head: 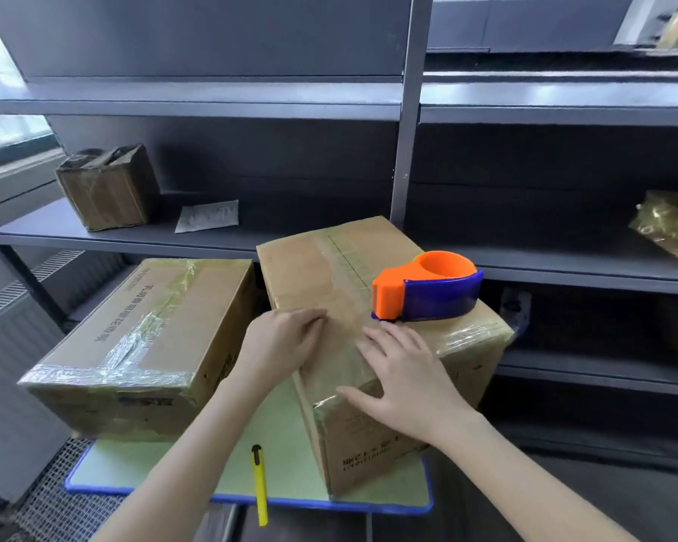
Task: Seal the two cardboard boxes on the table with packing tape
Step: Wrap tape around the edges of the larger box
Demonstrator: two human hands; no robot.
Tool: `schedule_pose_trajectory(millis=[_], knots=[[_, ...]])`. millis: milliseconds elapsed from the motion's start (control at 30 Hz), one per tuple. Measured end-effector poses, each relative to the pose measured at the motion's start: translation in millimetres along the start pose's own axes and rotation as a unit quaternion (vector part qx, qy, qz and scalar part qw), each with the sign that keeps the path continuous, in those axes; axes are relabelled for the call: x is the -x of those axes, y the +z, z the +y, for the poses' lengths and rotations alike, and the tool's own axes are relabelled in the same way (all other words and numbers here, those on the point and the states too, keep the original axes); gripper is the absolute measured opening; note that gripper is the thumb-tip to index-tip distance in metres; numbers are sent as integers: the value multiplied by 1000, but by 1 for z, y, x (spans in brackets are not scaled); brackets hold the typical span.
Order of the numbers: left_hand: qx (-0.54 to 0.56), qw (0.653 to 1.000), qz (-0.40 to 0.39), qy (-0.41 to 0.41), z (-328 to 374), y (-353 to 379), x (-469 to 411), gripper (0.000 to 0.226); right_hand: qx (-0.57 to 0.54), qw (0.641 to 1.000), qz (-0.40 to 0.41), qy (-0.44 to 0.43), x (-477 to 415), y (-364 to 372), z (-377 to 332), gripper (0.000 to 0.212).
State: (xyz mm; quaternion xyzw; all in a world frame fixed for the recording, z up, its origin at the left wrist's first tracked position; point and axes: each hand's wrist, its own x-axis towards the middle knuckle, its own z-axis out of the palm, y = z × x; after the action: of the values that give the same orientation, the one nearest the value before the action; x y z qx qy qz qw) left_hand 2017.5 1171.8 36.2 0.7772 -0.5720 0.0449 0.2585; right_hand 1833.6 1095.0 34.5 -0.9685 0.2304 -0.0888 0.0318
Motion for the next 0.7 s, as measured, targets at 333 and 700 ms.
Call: schedule_pose_trajectory(millis=[333,700], knots=[[48,997,-17,62,-25,21,-21,32,75,990,-60,100,-32,23,-56,90],[0,996,-10,89,-19,18,-10,36,21,988,-143,-48,28,-16,33,75]])
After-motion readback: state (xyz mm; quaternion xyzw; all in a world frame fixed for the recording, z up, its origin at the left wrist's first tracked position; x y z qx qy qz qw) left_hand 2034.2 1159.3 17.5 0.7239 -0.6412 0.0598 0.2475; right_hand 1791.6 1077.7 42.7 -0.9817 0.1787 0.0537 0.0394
